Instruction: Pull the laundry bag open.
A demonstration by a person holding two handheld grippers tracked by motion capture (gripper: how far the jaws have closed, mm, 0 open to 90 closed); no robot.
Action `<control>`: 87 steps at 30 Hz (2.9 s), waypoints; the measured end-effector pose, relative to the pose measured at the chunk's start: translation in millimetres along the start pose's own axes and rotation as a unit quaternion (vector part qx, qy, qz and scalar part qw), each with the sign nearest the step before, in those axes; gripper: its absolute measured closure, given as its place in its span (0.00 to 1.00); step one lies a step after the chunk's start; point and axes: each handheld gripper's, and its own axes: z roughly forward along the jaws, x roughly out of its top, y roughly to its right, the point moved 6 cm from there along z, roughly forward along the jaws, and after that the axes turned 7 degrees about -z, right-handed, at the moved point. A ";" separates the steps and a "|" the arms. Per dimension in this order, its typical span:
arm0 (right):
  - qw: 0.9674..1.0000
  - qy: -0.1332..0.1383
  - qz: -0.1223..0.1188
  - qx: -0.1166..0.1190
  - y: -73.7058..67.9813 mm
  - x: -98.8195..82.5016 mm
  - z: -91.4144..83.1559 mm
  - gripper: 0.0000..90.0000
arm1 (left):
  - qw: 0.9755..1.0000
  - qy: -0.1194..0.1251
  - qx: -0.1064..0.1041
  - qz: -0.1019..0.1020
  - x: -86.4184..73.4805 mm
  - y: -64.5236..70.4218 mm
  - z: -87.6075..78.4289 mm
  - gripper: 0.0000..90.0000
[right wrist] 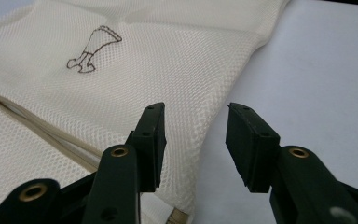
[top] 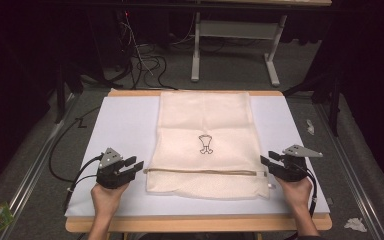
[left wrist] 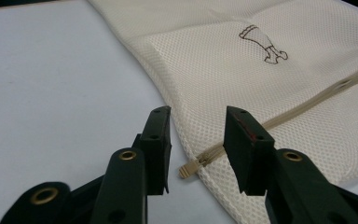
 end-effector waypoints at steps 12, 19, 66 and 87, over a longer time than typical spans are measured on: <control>0.999 0.030 0.016 -0.023 22.9 0.1 -25.0 0.66 | 0.999 0.040 0.033 -0.012 8.6 -14.0 -17.0 0.63; 0.998 0.037 0.027 -0.039 37.0 -2.1 -39.0 0.66 | 0.997 0.050 0.049 -0.020 9.6 -24.0 -25.4 0.62; 0.995 0.003 0.072 -0.075 68.5 -33.8 -16.3 0.61 | 0.990 0.034 0.123 -0.054 -7.1 -68.8 -3.9 0.54; 0.993 -0.027 0.064 -0.093 66.9 -44.9 2.6 0.60 | 0.987 0.007 0.156 -0.048 -14.7 -83.0 19.6 0.53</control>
